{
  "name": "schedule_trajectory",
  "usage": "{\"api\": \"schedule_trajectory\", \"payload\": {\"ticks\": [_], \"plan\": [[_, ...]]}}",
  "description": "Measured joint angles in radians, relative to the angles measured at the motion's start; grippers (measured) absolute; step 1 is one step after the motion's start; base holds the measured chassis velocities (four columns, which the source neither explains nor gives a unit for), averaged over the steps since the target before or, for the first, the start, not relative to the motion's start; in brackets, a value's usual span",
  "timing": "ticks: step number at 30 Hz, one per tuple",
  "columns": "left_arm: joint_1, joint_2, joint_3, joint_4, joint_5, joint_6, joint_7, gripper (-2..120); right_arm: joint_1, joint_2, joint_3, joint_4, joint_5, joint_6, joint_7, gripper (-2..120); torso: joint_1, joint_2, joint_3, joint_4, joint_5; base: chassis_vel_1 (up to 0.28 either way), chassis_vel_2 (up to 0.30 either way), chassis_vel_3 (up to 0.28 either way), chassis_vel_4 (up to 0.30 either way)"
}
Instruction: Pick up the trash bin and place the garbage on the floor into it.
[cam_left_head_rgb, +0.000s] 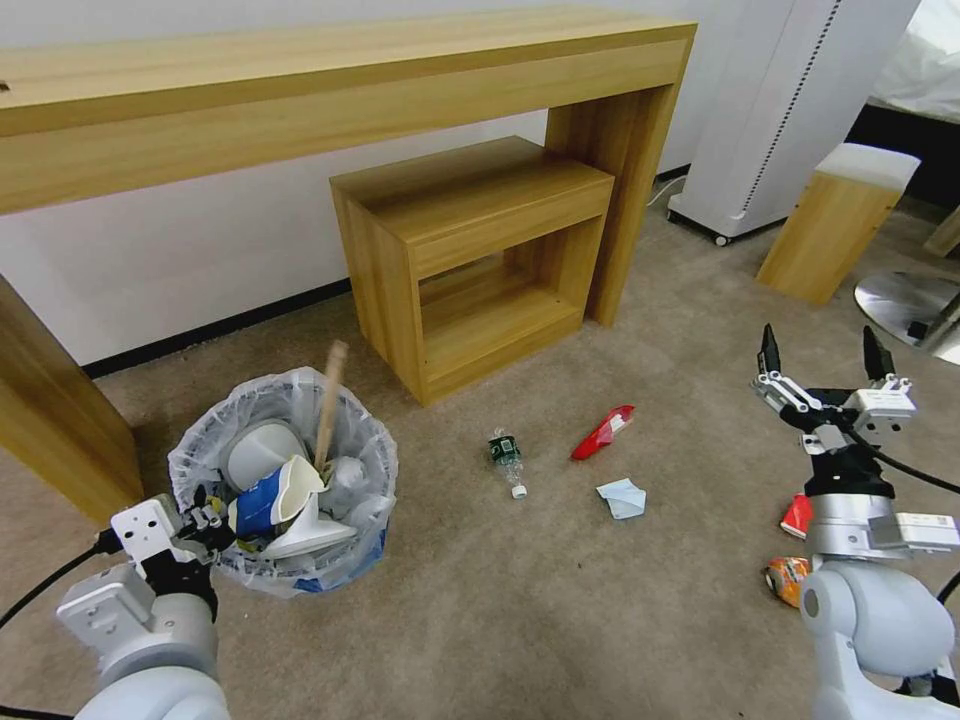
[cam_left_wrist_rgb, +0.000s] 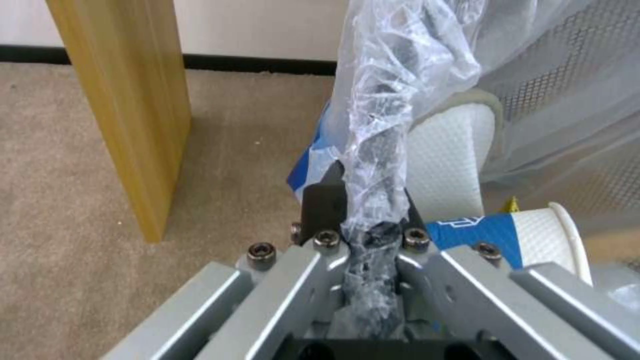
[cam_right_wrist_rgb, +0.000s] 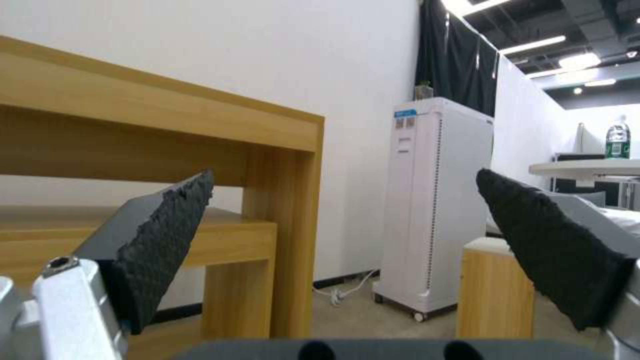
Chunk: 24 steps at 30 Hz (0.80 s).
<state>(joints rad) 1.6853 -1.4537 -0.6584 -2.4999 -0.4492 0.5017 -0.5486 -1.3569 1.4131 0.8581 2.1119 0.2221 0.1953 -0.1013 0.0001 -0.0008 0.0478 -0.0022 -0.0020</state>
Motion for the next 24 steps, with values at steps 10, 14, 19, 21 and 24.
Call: {"api": "schedule_trajectory", "payload": {"ticks": [10,14,19,21,24], "plan": [[0.020,-0.016,0.011,0.000,0.022,-0.019,0.010,1,-0.023,0.002,0.008,0.010,0.014,0.037,-0.009,100,0.000,0.000,0.000,0.0001,0.0000,0.000,0.000,0.000,0.000],[0.029,-0.019,0.011,0.000,0.030,-0.020,0.010,1,-0.027,0.001,0.009,0.011,0.023,0.047,-0.010,100,0.000,0.000,0.000,0.0001,0.0000,0.000,0.000,0.000,0.000],[0.035,-0.025,0.012,0.004,0.046,-0.025,0.015,1,-0.027,0.001,0.002,0.002,0.024,0.062,-0.015,100,0.000,0.000,0.000,0.0000,0.0002,-0.049,-0.063,-0.069,-0.077],[0.036,-0.026,0.012,0.005,0.047,-0.027,0.015,1,-0.027,0.000,-0.001,0.000,0.024,0.064,-0.016,100,0.000,0.000,0.000,0.0000,0.0000,-0.079,-0.080,-0.085,-0.091],[0.039,-0.032,0.014,0.006,0.048,-0.036,0.015,1,-0.022,-0.002,-0.008,-0.009,0.024,0.069,-0.020,100,0.000,0.000,0.000,-0.0003,0.0001,-0.074,-0.078,-0.073,-0.078]]}}
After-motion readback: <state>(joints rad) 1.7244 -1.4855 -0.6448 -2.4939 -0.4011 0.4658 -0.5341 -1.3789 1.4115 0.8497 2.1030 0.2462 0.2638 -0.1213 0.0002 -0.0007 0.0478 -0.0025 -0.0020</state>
